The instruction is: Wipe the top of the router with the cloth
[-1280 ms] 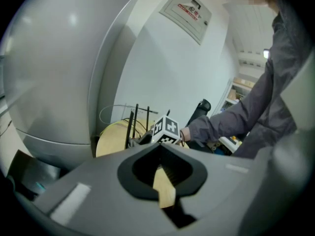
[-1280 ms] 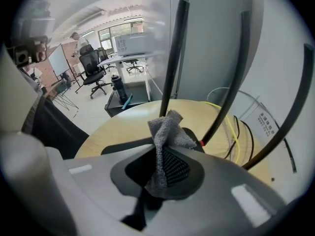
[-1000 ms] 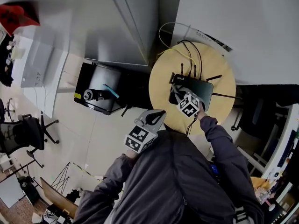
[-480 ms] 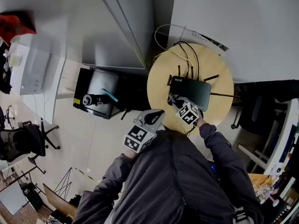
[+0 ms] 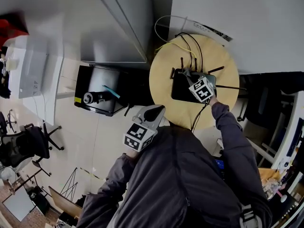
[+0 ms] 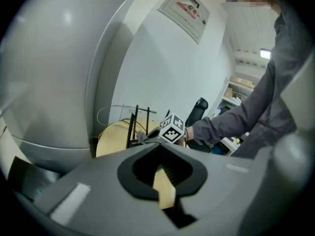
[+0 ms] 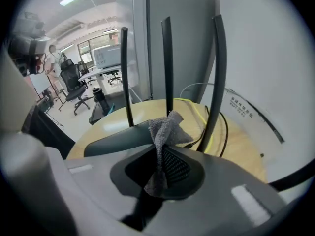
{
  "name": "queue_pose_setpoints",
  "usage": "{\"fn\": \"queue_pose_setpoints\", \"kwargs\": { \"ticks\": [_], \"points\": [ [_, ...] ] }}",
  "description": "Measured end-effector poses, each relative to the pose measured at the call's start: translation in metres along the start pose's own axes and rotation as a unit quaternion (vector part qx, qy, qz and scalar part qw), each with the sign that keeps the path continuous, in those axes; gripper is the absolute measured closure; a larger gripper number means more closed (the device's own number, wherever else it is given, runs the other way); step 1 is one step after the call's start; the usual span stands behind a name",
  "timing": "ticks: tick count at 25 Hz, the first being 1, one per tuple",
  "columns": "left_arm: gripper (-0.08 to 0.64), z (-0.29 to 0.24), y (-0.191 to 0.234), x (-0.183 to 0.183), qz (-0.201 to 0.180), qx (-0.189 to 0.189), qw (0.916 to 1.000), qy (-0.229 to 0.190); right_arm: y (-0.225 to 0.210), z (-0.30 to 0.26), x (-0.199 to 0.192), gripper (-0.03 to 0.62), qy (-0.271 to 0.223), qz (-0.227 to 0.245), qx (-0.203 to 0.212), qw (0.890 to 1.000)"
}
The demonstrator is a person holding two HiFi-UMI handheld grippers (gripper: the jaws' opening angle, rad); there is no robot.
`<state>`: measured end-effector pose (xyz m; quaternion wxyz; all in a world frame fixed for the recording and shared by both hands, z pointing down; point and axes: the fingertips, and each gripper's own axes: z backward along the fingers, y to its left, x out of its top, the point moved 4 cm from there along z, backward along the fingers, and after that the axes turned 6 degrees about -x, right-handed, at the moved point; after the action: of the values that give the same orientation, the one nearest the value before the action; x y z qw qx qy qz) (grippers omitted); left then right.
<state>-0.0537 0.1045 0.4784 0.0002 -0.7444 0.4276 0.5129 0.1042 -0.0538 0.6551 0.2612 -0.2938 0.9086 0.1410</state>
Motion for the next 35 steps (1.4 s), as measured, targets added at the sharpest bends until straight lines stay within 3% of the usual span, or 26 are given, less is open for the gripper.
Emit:
{"fn": "queue_pose_setpoints", "kwargs": {
  "ticks": [5, 14, 35],
  "points": [
    [0.56, -0.003, -0.003, 0.001, 0.0, 0.002, 1.0, 0.002, -0.002, -0.009, 0.002, 0.563, 0.005, 0.029, -0.01, 1.0],
    [0.56, -0.01, -0.006, 0.002, -0.002, 0.001, 1.0, 0.007, 0.008, -0.002, -0.006, 0.563, 0.009, -0.002, 0.015, 1.0],
    [0.56, -0.02, -0.002, 0.01, -0.022, -0.032, 0.999, 0.022, 0.092, 0.043, -0.058, 0.563, -0.007, -0.051, 0.064, 0.997]
  ]
}}
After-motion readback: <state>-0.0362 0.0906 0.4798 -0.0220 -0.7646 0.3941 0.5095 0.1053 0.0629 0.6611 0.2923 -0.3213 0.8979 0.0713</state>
